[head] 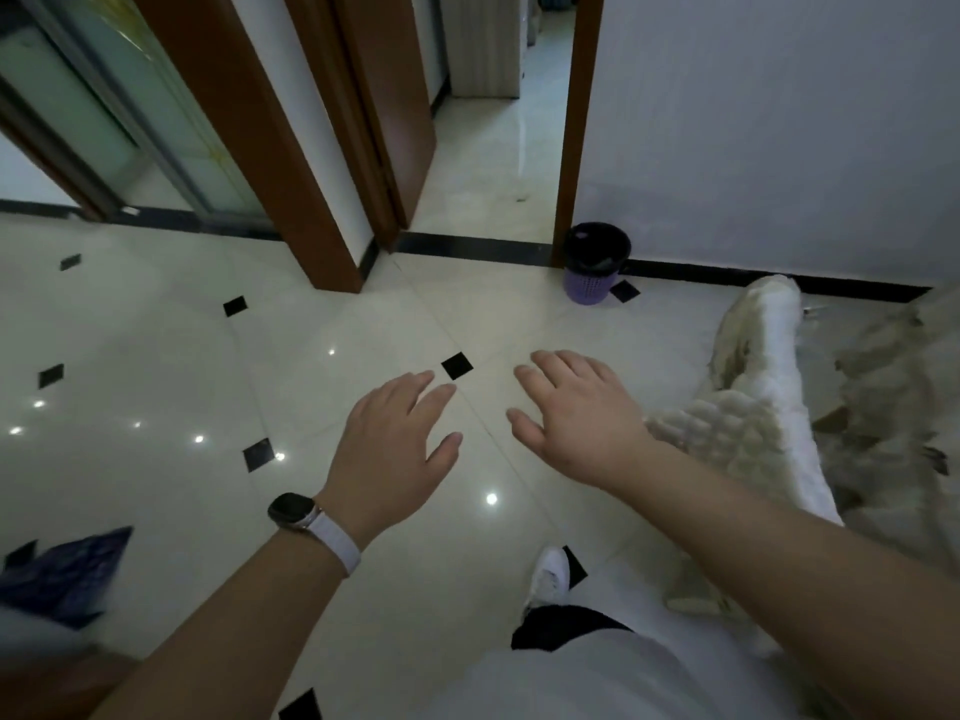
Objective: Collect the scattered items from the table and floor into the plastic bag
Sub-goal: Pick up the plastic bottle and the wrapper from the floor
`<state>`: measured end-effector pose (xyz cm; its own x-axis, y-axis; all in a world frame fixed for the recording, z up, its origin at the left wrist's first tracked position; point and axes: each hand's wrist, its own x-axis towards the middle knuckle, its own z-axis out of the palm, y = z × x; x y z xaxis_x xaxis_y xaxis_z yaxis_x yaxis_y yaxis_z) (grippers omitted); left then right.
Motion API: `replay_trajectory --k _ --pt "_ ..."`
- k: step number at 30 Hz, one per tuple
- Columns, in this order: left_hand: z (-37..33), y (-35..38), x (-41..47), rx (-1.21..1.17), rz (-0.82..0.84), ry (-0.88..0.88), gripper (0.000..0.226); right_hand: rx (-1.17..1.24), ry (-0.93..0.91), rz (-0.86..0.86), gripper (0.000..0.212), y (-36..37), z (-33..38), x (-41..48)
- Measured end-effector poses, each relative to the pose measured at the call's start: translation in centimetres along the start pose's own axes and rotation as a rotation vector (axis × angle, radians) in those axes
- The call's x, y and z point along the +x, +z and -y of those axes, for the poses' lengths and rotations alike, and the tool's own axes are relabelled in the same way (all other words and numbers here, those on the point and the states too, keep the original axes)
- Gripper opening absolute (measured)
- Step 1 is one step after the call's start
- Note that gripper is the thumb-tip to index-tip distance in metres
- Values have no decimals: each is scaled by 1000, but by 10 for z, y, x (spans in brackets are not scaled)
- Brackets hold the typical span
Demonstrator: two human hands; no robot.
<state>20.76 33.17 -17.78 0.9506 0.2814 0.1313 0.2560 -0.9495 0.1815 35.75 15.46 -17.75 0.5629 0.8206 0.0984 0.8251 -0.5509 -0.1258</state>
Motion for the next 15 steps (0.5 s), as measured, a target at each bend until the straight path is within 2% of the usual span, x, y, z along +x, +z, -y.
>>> replay_trajectory --k 8,15 --pt "5 -6 166 37 -46 122 52 -99 72 1 57 -32 -111 108" --pt "10 18 289 0 -43 267 48 -126 179 -4 55 -35 -164 171"
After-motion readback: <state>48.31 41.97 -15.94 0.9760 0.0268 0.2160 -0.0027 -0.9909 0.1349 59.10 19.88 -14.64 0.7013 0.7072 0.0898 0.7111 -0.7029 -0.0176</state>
